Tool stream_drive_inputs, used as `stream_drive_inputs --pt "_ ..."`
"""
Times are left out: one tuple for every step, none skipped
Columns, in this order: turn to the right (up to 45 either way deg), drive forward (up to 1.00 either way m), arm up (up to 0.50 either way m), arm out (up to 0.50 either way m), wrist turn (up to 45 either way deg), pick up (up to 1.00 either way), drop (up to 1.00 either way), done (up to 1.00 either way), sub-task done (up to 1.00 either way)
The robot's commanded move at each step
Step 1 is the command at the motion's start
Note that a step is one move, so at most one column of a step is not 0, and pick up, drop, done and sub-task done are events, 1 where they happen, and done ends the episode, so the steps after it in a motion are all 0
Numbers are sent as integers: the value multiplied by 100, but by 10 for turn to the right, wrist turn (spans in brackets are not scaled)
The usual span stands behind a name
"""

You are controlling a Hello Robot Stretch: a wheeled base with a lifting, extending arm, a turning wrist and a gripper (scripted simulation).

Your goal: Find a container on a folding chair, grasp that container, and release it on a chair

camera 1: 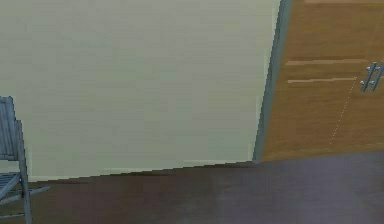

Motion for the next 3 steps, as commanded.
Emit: stream_drive_inputs --pt "0 0 0 0 90 0 0 0 0" --pt "0 0 -34 0 0 0 0 0 0" --pt "0 0 -32 0 0 0 0 0 0"
